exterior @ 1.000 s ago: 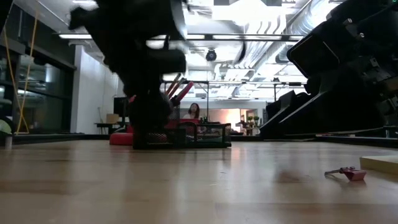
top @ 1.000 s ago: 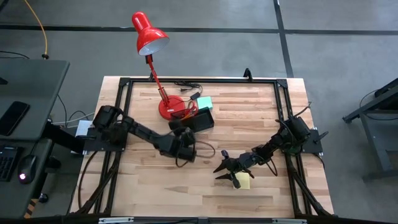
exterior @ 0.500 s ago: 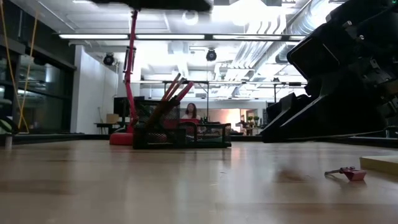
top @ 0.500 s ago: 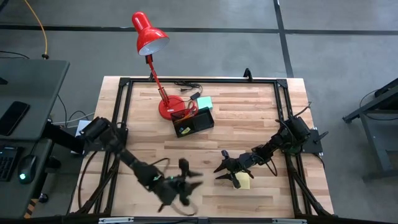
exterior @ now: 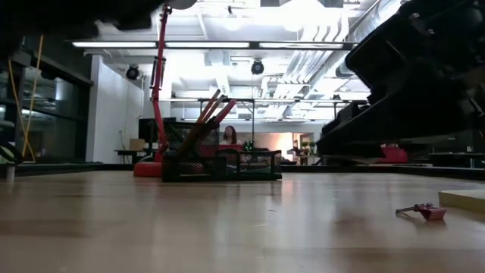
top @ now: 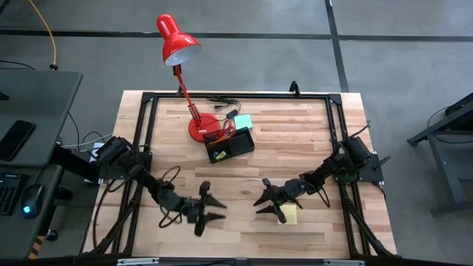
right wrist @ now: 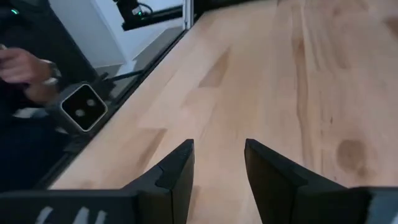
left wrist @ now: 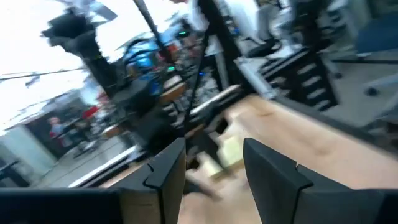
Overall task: Pick and place office supplies into organizer
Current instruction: Put the yellow sticky notes into the desk organizer
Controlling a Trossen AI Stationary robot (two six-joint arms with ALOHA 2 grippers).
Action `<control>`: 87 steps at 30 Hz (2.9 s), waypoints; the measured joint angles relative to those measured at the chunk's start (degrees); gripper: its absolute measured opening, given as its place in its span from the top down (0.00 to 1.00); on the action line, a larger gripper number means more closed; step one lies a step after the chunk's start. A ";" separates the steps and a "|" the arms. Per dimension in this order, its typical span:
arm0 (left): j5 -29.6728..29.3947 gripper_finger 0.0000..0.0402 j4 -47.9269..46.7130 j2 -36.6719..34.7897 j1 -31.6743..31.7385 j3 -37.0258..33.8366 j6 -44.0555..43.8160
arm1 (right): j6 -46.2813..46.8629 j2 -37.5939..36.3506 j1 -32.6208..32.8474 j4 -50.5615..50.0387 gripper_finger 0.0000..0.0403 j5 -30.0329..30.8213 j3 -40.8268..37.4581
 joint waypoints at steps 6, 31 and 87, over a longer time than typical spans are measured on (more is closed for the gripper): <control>-1.65 0.62 5.13 -0.83 0.45 -4.29 4.48 | 2.22 -1.10 1.29 -2.26 0.67 -1.49 1.61; 1.62 0.62 9.77 -2.14 0.02 -5.15 12.43 | 24.81 -15.43 16.96 -86.49 0.67 20.74 32.42; 1.79 0.62 11.37 -2.25 0.04 -5.19 14.44 | 52.11 -10.06 23.55 -131.34 0.41 -1.76 38.26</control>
